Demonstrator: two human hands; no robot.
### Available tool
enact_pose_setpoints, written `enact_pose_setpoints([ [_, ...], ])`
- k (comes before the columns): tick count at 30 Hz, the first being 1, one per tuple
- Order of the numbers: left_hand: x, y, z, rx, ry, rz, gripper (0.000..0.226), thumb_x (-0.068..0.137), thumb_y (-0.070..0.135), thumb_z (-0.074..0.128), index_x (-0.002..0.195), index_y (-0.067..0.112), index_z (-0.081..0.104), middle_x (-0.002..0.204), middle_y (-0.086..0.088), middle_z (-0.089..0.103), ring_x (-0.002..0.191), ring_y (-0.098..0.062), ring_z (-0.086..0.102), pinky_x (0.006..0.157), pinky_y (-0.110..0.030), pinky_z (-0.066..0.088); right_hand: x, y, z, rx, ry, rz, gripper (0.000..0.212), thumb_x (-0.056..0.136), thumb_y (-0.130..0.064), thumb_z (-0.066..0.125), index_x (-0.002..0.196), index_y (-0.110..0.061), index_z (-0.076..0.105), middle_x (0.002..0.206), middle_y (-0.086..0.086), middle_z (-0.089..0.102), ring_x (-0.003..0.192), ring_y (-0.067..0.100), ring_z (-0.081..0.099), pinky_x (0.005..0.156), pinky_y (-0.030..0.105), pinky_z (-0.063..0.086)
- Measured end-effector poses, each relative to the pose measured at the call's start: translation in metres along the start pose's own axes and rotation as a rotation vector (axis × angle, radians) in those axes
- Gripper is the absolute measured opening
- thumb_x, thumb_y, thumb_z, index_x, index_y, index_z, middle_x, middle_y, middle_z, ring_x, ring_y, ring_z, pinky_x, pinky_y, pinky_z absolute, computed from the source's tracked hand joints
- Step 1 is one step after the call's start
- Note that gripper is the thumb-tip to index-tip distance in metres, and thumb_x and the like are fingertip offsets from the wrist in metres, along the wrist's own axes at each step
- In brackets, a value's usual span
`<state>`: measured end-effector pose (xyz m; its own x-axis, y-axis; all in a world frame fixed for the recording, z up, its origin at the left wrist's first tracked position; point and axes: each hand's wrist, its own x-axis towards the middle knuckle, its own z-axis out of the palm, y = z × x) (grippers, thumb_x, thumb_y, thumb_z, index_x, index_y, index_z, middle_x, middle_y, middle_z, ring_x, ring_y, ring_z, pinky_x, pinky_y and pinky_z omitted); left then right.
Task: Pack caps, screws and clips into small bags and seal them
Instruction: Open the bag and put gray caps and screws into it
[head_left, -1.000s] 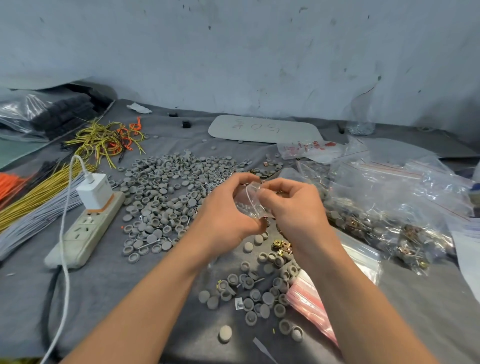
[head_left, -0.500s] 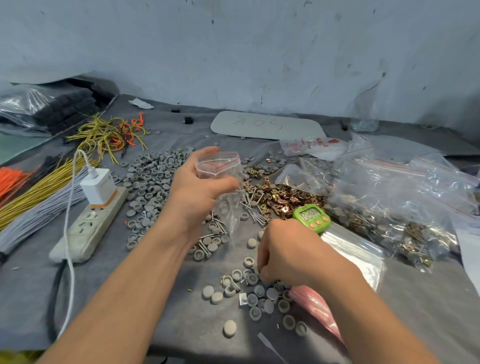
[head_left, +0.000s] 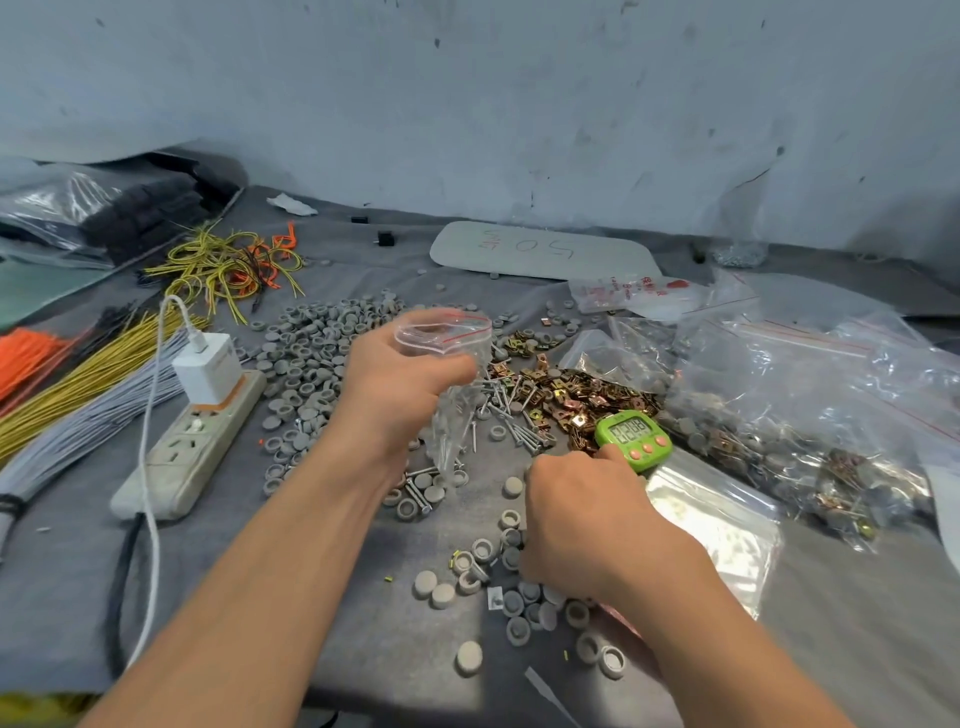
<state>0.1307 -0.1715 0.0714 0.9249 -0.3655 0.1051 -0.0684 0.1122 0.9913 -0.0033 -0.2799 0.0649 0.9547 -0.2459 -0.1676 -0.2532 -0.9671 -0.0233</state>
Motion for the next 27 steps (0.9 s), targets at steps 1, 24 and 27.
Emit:
enact_pose_setpoints([
  [1, 0.0, 0.0, 0.0, 0.001, -0.016, -0.002, 0.05, 0.072, -0.016, 0.077, 0.105, 0.022, 0.075, 0.095, 0.004, 0.08, 0.09, -0.008, 0.076, 0.069, -0.01, 0.054, 0.0, 0.002, 0.0, 0.006, 0.021, 0.002, 0.026, 0.08, -0.021, 0.067, 0.066, -0.02, 0.045, 0.063, -0.003, 0.047, 0.058, 0.013, 0.038, 0.1, 0.043, 0.035],
  [24, -0.026, -0.006, 0.035, 0.545, -0.226, 0.14, 0.059, 0.064, 0.008, 0.086, 0.104, 0.04, 0.056, 0.09, 0.015, 0.072, 0.075, -0.001, 0.067, 0.064, -0.021, 0.053, 0.022, 0.036, -0.016, 0.956, 0.608, 0.048, 0.01, 0.081, -0.026, 0.076, 0.078, -0.032, 0.082, 0.052, -0.008, 0.065, 0.041, 0.004, 0.043, 0.043, 0.017, 0.034],
  [27, -0.025, -0.005, 0.032, 0.448, -0.204, 0.099, 0.059, 0.069, 0.001, 0.085, 0.106, 0.036, 0.058, 0.095, 0.012, 0.072, 0.083, -0.006, 0.07, 0.071, -0.029, 0.058, 0.021, 0.044, -0.022, 1.232, 0.749, 0.106, 0.013, 0.08, -0.021, 0.077, 0.077, -0.033, 0.082, 0.063, 0.0, 0.072, 0.054, 0.009, 0.055, 0.052, 0.025, 0.046],
])
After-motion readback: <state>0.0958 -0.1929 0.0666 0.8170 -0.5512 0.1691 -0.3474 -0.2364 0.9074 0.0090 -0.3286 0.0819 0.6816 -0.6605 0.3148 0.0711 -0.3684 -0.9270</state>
